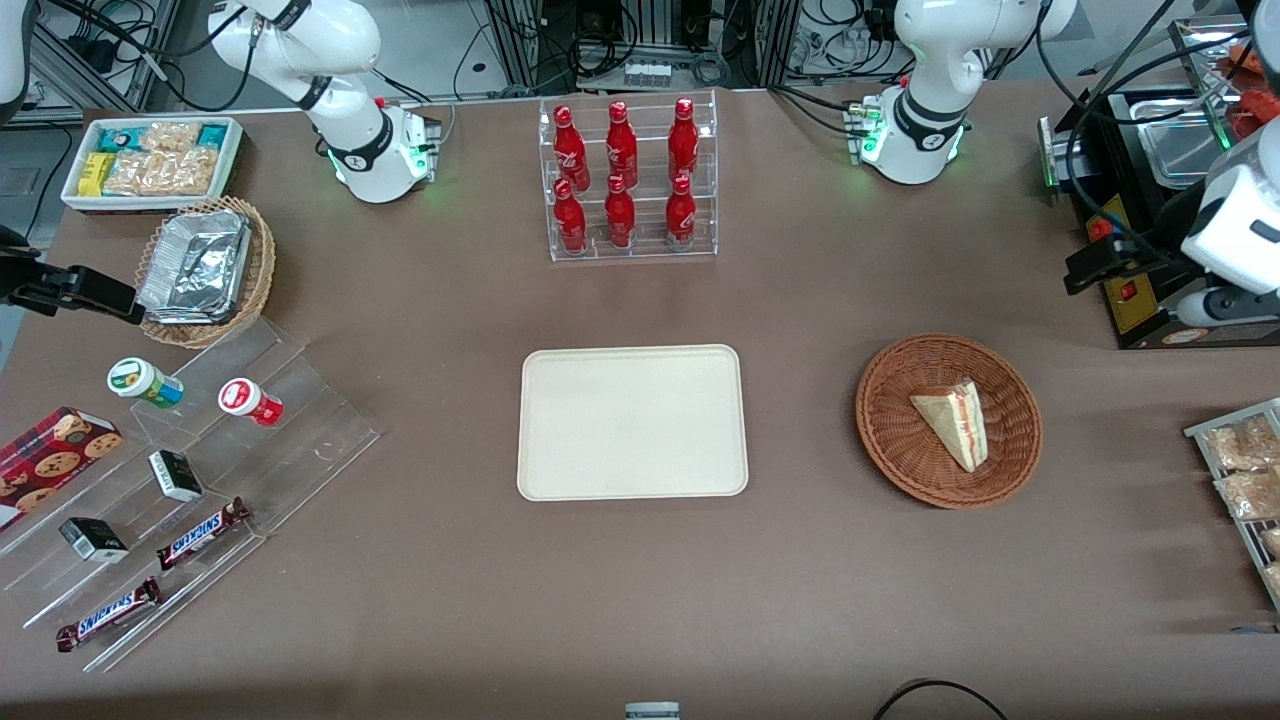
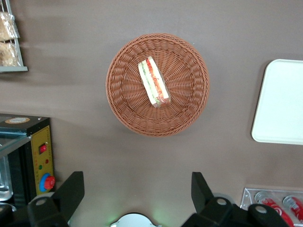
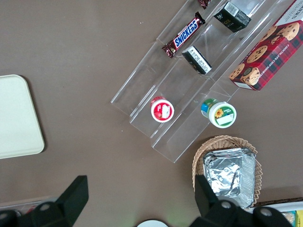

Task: Place sandwich from basket to tray
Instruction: 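Move the left gripper over the sandwich in the wicker basket and lower it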

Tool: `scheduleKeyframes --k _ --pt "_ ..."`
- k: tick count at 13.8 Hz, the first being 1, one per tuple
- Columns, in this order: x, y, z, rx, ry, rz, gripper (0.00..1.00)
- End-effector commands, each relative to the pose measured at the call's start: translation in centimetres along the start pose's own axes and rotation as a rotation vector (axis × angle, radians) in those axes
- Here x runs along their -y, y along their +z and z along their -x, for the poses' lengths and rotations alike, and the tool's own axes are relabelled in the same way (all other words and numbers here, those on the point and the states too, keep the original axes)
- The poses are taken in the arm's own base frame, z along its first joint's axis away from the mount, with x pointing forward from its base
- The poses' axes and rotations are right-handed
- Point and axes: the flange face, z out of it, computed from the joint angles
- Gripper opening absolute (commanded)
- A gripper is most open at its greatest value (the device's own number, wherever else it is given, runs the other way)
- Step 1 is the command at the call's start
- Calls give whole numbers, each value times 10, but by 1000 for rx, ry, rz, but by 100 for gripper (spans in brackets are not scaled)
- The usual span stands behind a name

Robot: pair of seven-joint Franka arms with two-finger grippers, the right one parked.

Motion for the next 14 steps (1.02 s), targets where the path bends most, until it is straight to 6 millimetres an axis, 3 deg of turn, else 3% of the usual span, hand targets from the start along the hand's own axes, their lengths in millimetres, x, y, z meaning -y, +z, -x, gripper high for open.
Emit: scheduleKeyframes --k 1,5,10,14 --pt "3 -5 3 11 26 -6 100" --pt "2 25 -3 39 23 -1 100" --pt "1 103 -13 9 -5 -9 100" --pt "-4 162 -20 -68 -151 5 100"
